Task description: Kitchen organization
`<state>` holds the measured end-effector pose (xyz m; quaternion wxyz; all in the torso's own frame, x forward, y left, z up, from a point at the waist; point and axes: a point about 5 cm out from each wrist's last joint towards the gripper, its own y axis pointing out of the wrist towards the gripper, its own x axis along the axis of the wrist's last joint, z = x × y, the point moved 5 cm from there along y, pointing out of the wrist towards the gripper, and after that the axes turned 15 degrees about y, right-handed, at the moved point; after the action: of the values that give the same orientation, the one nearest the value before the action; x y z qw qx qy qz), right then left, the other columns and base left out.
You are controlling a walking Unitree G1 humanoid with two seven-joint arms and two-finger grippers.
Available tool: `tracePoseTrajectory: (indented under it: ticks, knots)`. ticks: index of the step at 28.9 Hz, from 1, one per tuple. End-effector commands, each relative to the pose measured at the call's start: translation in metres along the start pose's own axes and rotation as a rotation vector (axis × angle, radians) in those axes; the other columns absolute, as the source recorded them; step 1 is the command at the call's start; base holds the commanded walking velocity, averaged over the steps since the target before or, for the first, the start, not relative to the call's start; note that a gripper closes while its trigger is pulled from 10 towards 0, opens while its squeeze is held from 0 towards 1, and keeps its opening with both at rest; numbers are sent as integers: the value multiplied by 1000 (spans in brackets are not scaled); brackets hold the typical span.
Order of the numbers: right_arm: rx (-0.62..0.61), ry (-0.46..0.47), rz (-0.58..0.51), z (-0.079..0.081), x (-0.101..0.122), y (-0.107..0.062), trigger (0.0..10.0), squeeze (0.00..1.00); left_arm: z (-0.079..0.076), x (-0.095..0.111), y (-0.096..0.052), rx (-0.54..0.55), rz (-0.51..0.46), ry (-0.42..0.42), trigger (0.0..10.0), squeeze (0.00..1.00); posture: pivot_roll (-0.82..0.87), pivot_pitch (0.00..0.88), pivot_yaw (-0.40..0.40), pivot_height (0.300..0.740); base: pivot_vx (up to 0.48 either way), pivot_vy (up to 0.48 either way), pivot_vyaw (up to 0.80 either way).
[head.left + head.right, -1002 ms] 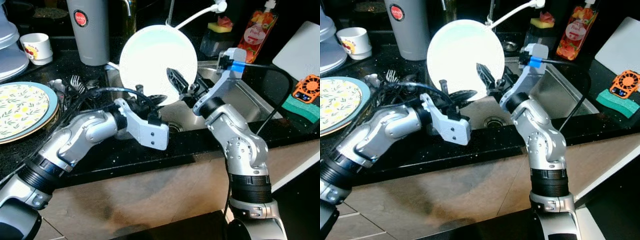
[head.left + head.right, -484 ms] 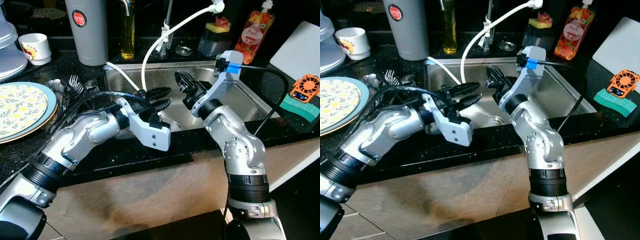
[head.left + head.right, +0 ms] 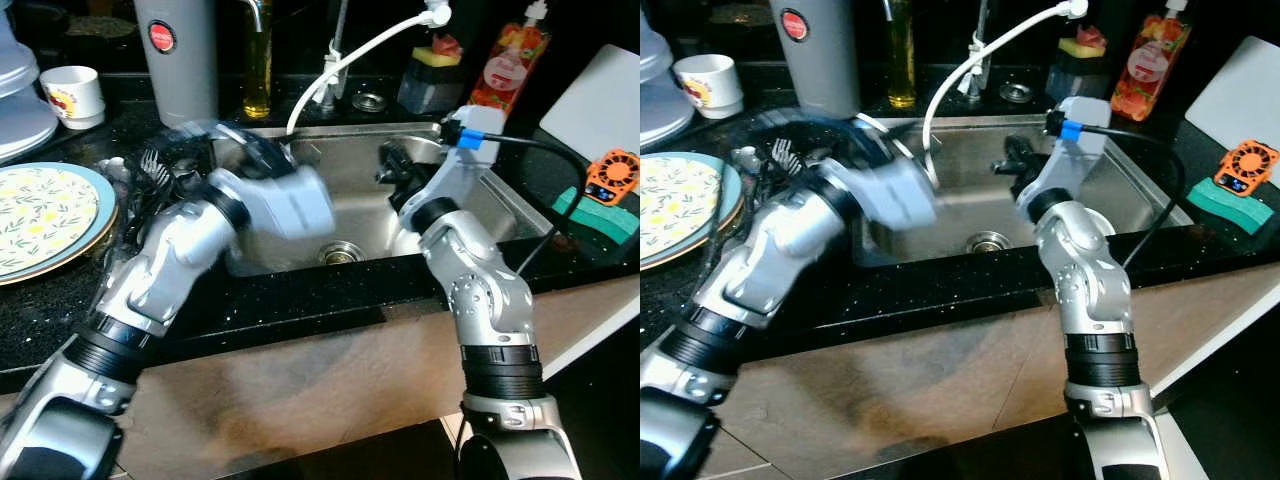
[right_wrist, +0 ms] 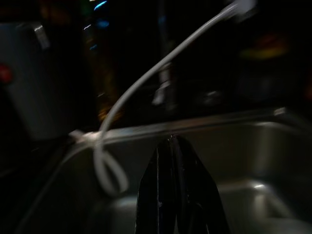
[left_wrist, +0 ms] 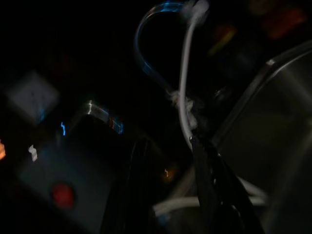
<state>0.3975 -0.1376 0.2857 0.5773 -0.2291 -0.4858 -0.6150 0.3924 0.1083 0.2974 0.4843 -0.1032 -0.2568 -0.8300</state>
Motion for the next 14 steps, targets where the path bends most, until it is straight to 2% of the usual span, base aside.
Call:
tracePoseTrajectory:
  ticks: [1,2,3,5,6,8,9,10,11,13,14]
  knots:
    - [-28,-21,-53,-7,11,-1,10000,0,-6,-32,-9,-14,189,-247,10000,0,122,55,-65,740,0,0,0]
    - [-23,-24,-63,-8,13,-3,10000,0,-5,-41,-15,-19,252,-354,10000,0,124,56,-64,740,0,0,0]
    - [-23,-24,-63,-8,13,-3,10000,0,-5,-41,-15,-19,252,-354,10000,0,124,56,-64,740,0,0,0]
    - [-17,-37,-68,-9,16,-4,10000,0,-9,-53,-28,-49,341,-495,10000,0,125,56,-63,740,0,0,0]
    - [-17,-37,-68,-9,16,-4,10000,0,-9,-53,-28,-49,341,-495,10000,0,125,56,-63,740,0,0,0]
    - [1,-70,-65,-9,14,-5,10000,0,-15,-66,-46,-64,464,-668,10000,0,131,59,-62,740,0,0,0]
    - [1,-70,-65,-9,14,-5,10000,0,-15,-66,-46,-64,464,-668,10000,0,131,59,-62,740,0,0,0]
    - [8,-80,-65,-9,13,-5,10000,0,-18,-70,-51,-67,508,-725,10000,0,131,59,-62,740,0,0,0]
    - [31,-96,-56,-6,11,-5,10000,0,-34,-75,-55,-55,584,-823,10000,0,139,52,-65,740,0,0,0]
    - [36,-98,-54,-5,10,-5,10000,0,-39,-75,-55,-55,603,-851,10000,0,134,50,-63,740,0,0,0]
    - [54,-97,-50,-1,8,-5,10000,0,-45,-70,-50,-26,620,-932,10000,0,130,48,-60,740,0,0,0]
